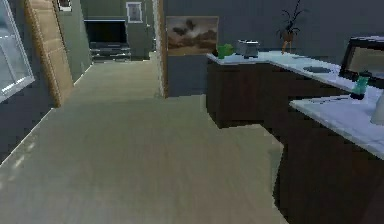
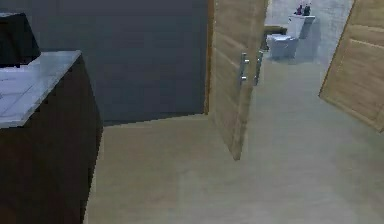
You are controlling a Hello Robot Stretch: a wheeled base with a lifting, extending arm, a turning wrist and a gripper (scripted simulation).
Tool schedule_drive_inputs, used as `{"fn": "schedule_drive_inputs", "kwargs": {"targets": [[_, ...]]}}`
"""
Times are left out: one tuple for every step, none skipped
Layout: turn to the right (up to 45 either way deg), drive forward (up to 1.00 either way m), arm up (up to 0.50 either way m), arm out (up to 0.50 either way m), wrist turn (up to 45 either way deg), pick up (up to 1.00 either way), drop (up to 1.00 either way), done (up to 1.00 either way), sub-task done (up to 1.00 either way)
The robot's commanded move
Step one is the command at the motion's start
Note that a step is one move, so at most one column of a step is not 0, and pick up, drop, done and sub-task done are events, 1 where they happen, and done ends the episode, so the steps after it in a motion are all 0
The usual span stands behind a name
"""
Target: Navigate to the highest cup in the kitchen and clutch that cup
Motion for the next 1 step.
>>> {"fn": "schedule_drive_inputs", "kwargs": {"targets": [[0.0,1.00,0.00,0.00,0.0,0.00,0.00,0.00,0.00]]}}
